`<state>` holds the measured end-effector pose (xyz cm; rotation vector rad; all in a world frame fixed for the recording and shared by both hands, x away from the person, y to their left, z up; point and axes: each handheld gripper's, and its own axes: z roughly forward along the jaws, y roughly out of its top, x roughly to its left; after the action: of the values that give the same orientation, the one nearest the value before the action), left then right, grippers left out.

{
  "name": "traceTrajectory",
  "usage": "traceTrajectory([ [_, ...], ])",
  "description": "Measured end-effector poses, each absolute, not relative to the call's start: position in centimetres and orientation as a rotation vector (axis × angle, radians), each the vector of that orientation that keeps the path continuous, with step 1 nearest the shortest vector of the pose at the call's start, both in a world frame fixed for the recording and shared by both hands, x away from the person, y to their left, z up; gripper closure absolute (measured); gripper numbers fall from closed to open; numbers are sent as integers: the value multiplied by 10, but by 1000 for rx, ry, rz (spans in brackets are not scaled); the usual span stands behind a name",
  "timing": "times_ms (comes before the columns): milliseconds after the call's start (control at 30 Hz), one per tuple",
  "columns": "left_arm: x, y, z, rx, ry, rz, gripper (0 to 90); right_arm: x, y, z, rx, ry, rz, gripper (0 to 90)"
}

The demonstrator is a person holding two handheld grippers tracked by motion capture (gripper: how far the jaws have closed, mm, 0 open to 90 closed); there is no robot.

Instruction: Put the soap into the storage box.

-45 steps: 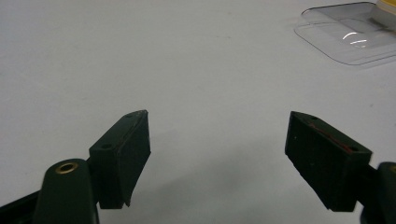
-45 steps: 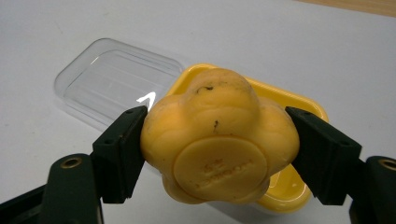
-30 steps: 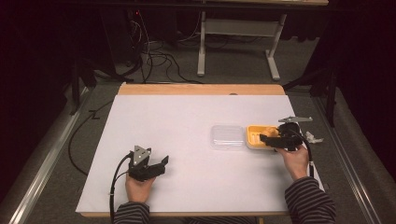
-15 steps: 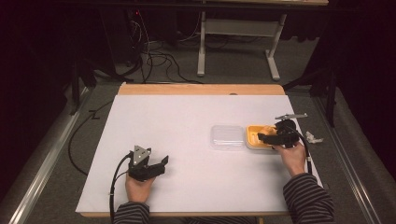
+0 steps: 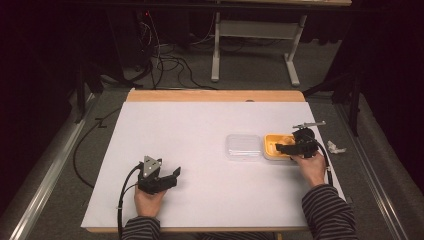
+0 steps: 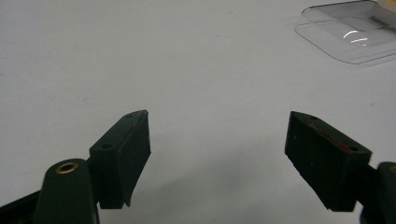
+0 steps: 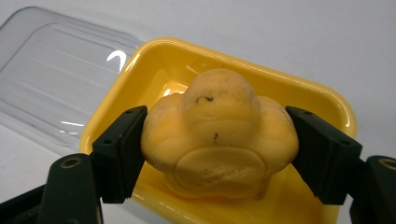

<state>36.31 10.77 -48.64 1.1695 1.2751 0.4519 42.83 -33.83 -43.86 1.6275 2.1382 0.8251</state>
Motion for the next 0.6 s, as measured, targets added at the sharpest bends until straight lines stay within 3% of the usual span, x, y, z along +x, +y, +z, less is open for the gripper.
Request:
traceTrajectory([
  [600,361,106,-487,1185,1253,463,212,432,-336,-445,1622,2087,849,250],
])
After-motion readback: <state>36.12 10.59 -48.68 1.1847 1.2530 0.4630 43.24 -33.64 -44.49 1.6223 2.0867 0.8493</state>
